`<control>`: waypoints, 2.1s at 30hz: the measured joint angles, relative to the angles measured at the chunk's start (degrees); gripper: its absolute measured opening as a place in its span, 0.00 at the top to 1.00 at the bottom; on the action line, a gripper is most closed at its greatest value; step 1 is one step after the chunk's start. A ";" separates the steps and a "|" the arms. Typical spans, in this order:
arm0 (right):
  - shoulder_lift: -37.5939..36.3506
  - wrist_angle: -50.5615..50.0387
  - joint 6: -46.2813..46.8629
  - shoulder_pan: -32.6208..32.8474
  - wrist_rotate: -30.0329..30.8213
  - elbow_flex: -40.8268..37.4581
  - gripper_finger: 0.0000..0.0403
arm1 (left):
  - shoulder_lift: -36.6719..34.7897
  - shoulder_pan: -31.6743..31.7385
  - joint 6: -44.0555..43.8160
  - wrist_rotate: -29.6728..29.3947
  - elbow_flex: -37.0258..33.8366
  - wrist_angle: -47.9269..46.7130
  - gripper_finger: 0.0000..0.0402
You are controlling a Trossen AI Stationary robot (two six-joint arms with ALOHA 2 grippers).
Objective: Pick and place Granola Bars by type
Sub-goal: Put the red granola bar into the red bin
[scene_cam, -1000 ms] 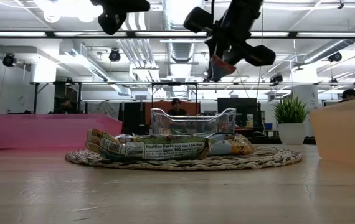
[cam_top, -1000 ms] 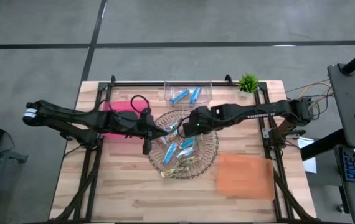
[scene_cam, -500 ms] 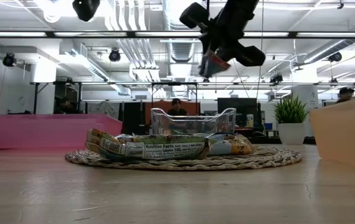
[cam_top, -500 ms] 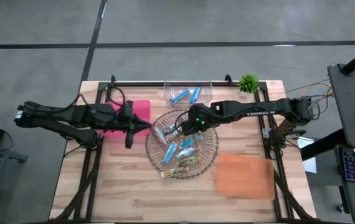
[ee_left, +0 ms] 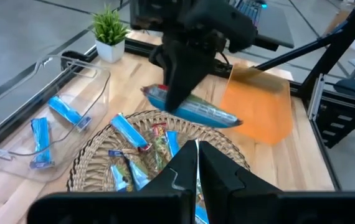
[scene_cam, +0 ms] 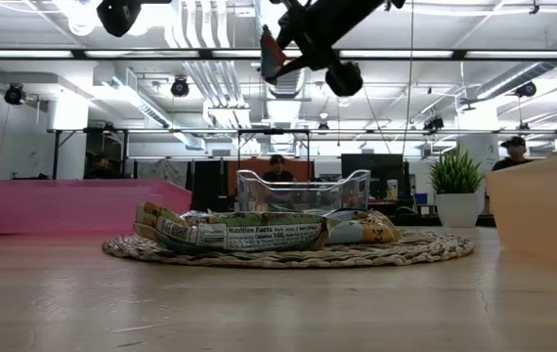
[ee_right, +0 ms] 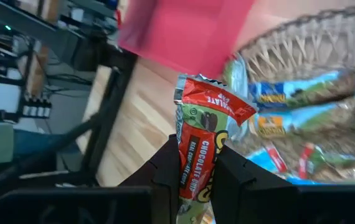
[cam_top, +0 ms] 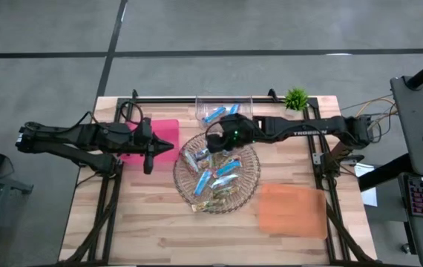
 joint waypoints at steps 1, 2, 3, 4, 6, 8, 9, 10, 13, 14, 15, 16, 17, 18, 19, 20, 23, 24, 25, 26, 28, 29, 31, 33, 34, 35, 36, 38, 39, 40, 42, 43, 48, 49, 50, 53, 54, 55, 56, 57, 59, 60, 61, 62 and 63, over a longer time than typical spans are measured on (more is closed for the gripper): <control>0.00 0.47 -0.12 -0.33 -0.11 0.00 0.87 | 0.02 0.00 -0.01 0.00 0.00 0.06 1.00; 0.00 0.80 -0.16 -0.63 -0.25 0.00 0.87 | 0.02 0.00 -0.01 0.00 0.00 0.06 1.00; 0.00 0.91 -0.15 -0.95 -0.38 0.00 0.87 | 0.05 0.00 -0.01 0.00 0.00 0.04 1.00; 0.00 0.92 -0.15 -1.25 -0.57 0.00 0.87 | 0.07 0.00 -0.01 0.00 0.00 0.04 1.00; 0.00 1.23 -0.22 -1.94 -1.87 0.00 0.87 | 0.07 0.00 -0.01 0.00 0.00 0.04 1.00; 0.00 2.19 -0.23 -2.31 -2.94 0.00 0.87 | 0.03 0.00 -0.03 0.00 0.00 0.06 1.00; 0.00 2.81 -0.37 -2.45 -3.03 0.00 0.87 | 0.00 0.00 -0.03 0.00 0.00 0.06 1.00; 0.00 3.36 -0.46 -2.52 -3.11 0.00 0.87 | 0.00 0.00 -0.03 0.00 0.00 0.06 1.00; 0.00 5.78 -0.49 -2.79 -3.49 0.00 0.87 | 0.00 0.00 -0.03 -0.02 0.00 0.07 1.00; 0.00 6.76 -0.53 -2.96 -3.82 0.00 0.87 | 0.00 0.00 -0.05 -0.02 0.00 0.09 1.00; 0.00 7.67 -0.59 -3.26 -4.31 0.00 0.87 | 0.00 0.00 -0.05 -0.04 0.00 0.09 1.00; 0.00 8.42 -0.57 -3.53 -4.63 0.00 0.87 | 0.00 0.00 -0.09 -0.06 0.00 0.09 1.00; 0.00 8.91 -0.34 -3.83 -4.71 0.00 0.87 | 0.00 0.00 -0.22 -0.11 0.00 0.10 1.00; 0.00 9.31 -0.36 -4.18 -4.73 0.00 0.87 | 0.00 0.00 -0.37 -0.17 0.00 0.09 1.00; 0.00 9.81 -0.40 -4.56 -4.75 0.00 0.87 | 0.00 -0.01 -0.45 -0.17 0.00 0.10 1.00; 0.00 10.15 -0.42 -4.94 -4.84 0.07 0.87 | -0.04 0.00 -0.54 -0.17 0.00 0.11 1.00; 0.29 10.45 -1.14 -6.31 -6.13 1.55 0.87 | -0.09 -0.02 -0.98 -0.17 0.00 0.11 1.00; 0.68 10.58 -1.78 -6.62 -6.27 2.51 0.87 | -0.15 0.00 -1.09 -0.16 0.00 0.11 1.00; 1.06 10.61 -2.49 -7.04 -6.52 3.51 0.87 | -0.24 0.00 -1.16 -0.15 0.00 0.11 1.00; 1.61 10.53 -3.26 -7.39 -6.91 4.51 0.87 | -0.30 0.00 -1.18 -0.15 0.00 0.09 1.00; 2.87 10.61 -4.44 -8.02 -7.45 6.85 0.87 | -0.48 0.00 -1.28 -0.15 0.00 0.18 1.00; 3.48 10.53 -4.67 -8.31 -7.51 7.72 0.87 | -0.57 0.00 -1.40 -0.13 0.00 0.13 1.00; 4.60 10.55 -4.92 -9.03 -7.90 9.52 0.87 | -0.76 -0.02 -1.54 -0.11 0.00 0.17 1.00; 5.80 10.49 -4.95 -9.72 -8.38 10.79 0.87 | -0.92 0.00 -1.56 -0.09 0.00 0.15 1.00; 6.43 10.51 -4.93 -10.02 -9.10 11.40 0.87 | -1.03 0.00 -1.57 -0.04 0.00 0.09 1.00; 7.08 10.49 -4.94 -10.29 -9.88 11.93 0.87 | -1.07 -0.02 -1.59 0.08 0.00 0.01 1.00; 7.81 10.49 -4.97 -10.46 -10.41 12.45 0.87 | -1.11 0.00 -1.62 0.09 0.00 0.00 1.00; 9.20 10.49 -4.99 -10.70 -11.41 13.43 0.87 | -1.34 0.00 -1.64 0.11 0.00 -0.41 1.00; 10.07 10.44 -4.92 -10.82 -11.98 14.00 0.87 | -1.49 -0.01 -1.79 0.20 0.00 -0.98 1.00; 11.00 10.45 -4.92 -10.85 -12.54 14.69 0.87 | -1.59 -0.02 -2.08 0.26 0.00 -1.54 1.00; 12.96 10.46 -4.95 -10.91 -13.58 15.92 0.87 | -2.13 -0.02 -2.69 0.51 0.00 -4.36 1.00; 14.07 10.54 -4.93 -10.95 -14.00 16.82 0.87 | -2.42 -0.02 -3.05 0.52 0.00 -5.81 1.00; 20.32 10.54 -4.90 -11.00 -17.54 21.60 0.87 | -5.12 -0.02 -3.33 0.55 0.00 -8.47 1.00; 21.59 10.45 -4.88 -10.98 -17.96 22.74 0.87 | -5.72 -0.02 -2.94 0.55 0.00 -8.55 1.00; 22.97 10.61 -4.87 -10.97 -18.19 24.04 0.87 | -6.41 -0.02 -2.66 0.55 0.04 -9.00 1.00; 26.84 10.55 -4.25 -10.96 -20.61 28.45 0.87 | -8.71 -0.02 -3.19 -0.37 0.08 -11.63 1.00; 28.05 10.56 -4.22 -10.96 -21.25 30.17 0.87 | -9.62 -0.02 -3.92 -1.38 0.09 -12.98 1.00; 29.34 10.21 -4.21 -10.96 -21.93 31.86 0.87 | -10.41 -0.02 -4.42 -2.34 0.09 -14.38 1.00; 30.68 10.12 -4.13 -10.96 -22.18 33.86 0.87 | -11.11 -0.02 -4.66 -3.06 0.09 -15.41 1.00; 32.00 10.32 -4.05 -10.96 -22.30 35.89 0.87 | -11.77 0.00 -4.71 -3.72 0.09 -16.22 1.00; 34.35 10.04 -3.88 -10.96 -22.65 39.43 0.87 | -12.98 -0.02 -4.49 -4.85 0.09 -17.60 1.00; 35.57 10.15 -3.46 -11.00 -22.73 41.33 0.87 | -13.53 -0.02 -4.49 -5.39 0.09 -17.86 1.00; 36.70 9.58 -3.10 -11.06 -22.81 43.09 0.87 | -14.15 -0.02 -4.48 -5.89 0.09 -18.02 1.00; 37.79 8.82 -2.89 -11.17 -22.94 44.75 0.87 | -14.51 -0.02 -4.47 -6.31 0.09 -18.08 1.00; 38.88 8.76 -2.79 -11.23 -22.98 46.07 0.87 | -14.77 -0.02 -4.47 -6.45 0.09 -18.06 1.00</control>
